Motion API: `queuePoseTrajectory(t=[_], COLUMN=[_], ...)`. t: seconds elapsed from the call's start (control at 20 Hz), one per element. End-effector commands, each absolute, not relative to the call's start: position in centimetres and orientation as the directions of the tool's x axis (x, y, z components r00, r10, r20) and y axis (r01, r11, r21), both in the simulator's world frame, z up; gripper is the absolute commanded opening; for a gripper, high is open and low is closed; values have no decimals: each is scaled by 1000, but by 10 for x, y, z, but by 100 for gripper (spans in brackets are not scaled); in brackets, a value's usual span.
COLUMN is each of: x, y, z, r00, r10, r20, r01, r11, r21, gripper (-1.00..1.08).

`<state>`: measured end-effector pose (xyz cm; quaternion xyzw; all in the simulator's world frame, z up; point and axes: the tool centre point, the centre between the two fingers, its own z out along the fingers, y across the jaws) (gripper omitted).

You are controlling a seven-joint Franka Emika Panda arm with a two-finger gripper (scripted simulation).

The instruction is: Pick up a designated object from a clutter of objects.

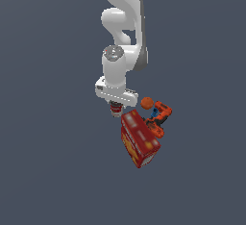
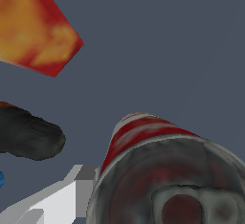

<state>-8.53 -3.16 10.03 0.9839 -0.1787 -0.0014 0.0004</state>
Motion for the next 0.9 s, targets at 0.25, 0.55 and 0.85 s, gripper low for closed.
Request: queuePoseTrajectory(t=[0.25,0.55,0.85], x=[-64,-40,-15], y=[-14,7,29], z=[146,196,248], r00=[936,936,936], r10=[-352,-352,-352], r20=[1,1,1], r01=[-352,-352,-352], r11=[-936,-936,-936], r21=[2,2,2], gripper=[-100,-100,-100])
